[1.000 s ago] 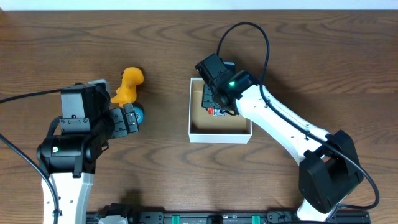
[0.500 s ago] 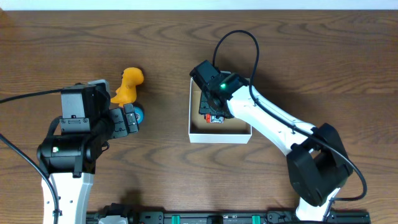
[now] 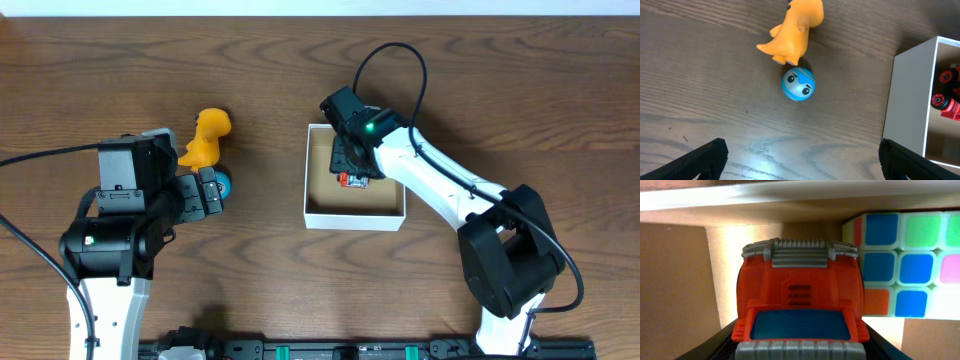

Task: Pack container
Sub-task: 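Lower the truck beside the cube, adjust it, and release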

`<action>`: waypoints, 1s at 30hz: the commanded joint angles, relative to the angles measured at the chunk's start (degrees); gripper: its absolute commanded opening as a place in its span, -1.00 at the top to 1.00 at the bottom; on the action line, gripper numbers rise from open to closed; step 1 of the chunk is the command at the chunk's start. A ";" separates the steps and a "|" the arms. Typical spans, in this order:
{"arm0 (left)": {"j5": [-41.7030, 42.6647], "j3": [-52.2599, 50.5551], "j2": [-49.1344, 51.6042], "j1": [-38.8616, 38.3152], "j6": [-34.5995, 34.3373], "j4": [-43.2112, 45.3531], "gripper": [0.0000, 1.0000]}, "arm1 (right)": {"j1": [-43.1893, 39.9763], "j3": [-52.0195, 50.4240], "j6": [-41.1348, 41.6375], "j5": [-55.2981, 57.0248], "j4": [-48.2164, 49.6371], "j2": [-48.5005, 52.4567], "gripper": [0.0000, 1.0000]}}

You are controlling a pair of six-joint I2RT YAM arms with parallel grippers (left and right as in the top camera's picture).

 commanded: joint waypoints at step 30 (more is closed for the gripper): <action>-0.63 1.05 0.33 -0.17 0.35 -0.17 -0.96 | 0.74 0.07 -3.21 0.94 0.59 0.26 -0.94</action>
